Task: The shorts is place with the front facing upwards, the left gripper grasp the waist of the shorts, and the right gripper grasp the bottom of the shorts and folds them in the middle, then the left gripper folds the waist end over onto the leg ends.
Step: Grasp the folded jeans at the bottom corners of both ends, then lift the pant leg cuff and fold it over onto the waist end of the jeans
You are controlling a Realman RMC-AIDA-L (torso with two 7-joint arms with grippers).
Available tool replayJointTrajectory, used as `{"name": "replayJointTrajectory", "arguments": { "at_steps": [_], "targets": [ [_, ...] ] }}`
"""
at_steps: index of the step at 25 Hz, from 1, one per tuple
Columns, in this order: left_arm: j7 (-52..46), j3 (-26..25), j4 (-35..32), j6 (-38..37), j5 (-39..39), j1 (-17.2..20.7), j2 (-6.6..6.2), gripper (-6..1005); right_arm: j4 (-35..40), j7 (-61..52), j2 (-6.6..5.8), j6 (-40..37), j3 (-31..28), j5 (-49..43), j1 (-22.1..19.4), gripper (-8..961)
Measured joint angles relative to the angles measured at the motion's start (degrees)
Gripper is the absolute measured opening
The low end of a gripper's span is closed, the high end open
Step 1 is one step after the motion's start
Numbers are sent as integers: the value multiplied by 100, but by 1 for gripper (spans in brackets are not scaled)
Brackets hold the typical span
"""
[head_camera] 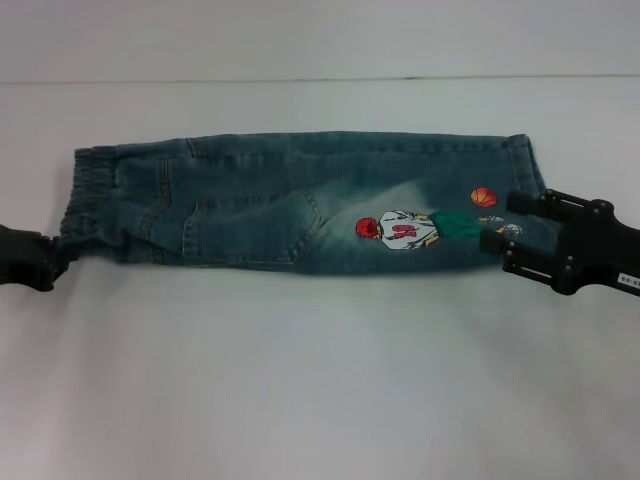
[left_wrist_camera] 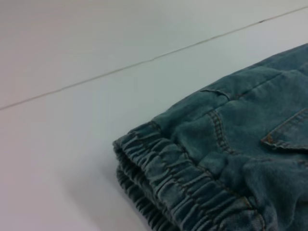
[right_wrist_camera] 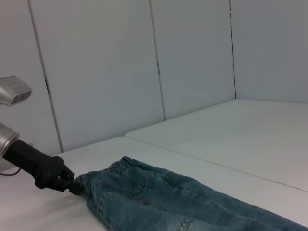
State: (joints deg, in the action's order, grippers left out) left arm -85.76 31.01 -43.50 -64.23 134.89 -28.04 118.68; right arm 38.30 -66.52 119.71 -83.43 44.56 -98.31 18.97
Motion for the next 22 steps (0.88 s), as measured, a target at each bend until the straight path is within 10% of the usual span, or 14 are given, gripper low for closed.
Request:
{"name": "replayJointTrajectory", "arguments": {
  "at_steps": [22],
  "targets": [
    [-2004, 1225, -1630, -904, 321, -182, 121, 51, -755, 513, 25, 416, -25, 326, 263, 687]
  ]
}}
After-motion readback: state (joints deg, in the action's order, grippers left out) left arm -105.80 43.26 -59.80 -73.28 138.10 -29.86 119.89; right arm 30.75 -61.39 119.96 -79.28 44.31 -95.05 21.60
